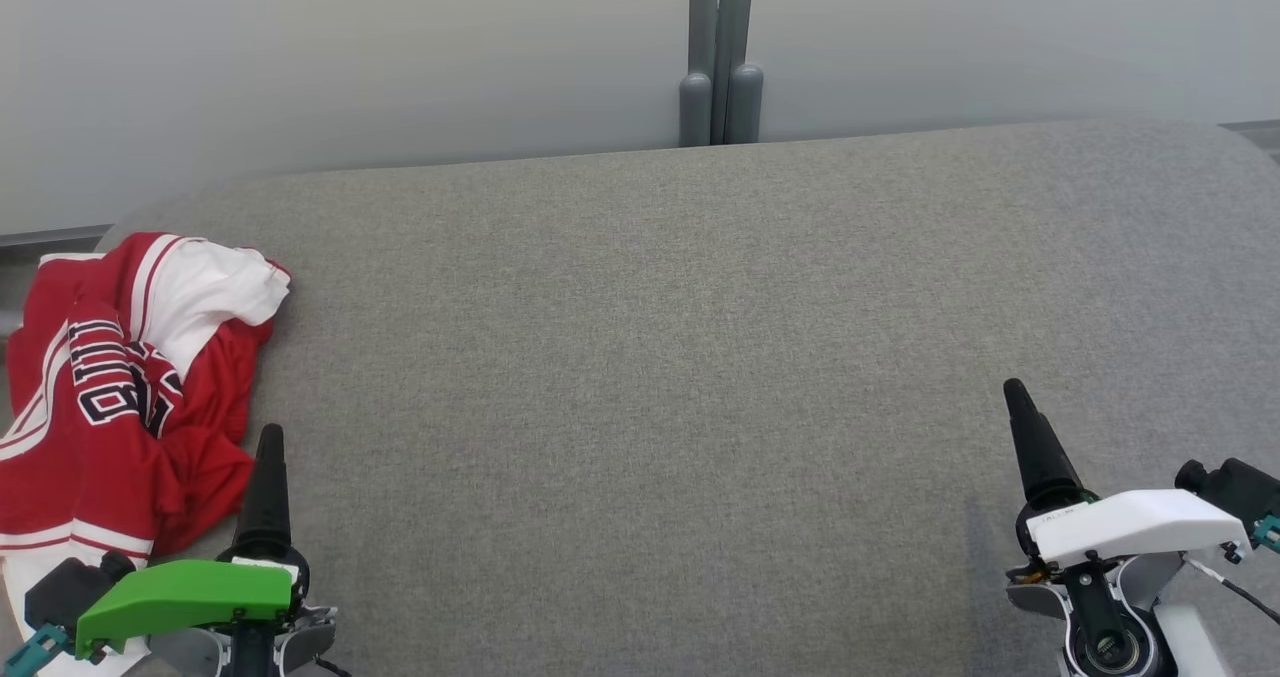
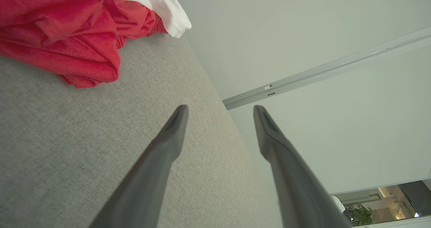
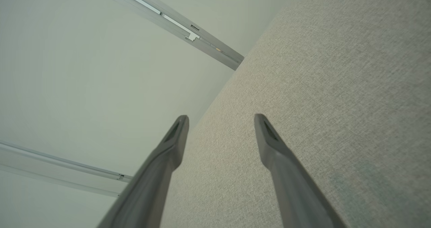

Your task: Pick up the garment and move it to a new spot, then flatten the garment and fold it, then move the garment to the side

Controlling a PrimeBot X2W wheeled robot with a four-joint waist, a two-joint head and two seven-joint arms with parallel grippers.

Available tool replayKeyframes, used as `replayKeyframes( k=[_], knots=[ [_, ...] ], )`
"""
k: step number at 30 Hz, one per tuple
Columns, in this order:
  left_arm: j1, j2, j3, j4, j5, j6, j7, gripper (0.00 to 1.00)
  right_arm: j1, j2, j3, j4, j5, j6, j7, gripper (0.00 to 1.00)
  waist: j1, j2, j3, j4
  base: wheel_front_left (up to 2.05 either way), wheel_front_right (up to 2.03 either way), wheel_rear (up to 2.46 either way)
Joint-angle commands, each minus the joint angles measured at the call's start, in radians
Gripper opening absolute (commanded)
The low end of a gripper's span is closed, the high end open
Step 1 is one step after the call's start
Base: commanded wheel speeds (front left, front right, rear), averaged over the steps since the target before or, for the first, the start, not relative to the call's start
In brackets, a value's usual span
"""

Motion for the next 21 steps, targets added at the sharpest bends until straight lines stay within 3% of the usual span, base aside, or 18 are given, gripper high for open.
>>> replayKeyframes(
  k=[1,8,21],
  knots=[
    [-0.019,0.009,0.002,-0.017,0.018,0.000,-0.005,1.00,-0.029,-0.008,0.002,-0.019,-0.023,0.001,-0.006,1.00,0.0000,0.0000,0.000,0.000,0.00,0.00,0.00],
    [-0.015,0.015,-0.003,-0.020,0.193,0.002,-0.032,1.00,-0.034,-0.017,0.027,-0.030,-0.175,0.001,-0.033,1.00,0.0000,0.0000,0.000,0.000,0.00,0.00,0.00],
    [-0.002,0.025,-0.013,0.001,0.416,-0.015,-0.077,1.00,-0.041,-0.028,0.059,-0.014,-0.387,0.001,-0.077,1.00,0.0000,0.0000,-0.001,0.002,0.00,0.00,0.00]
  ],
)
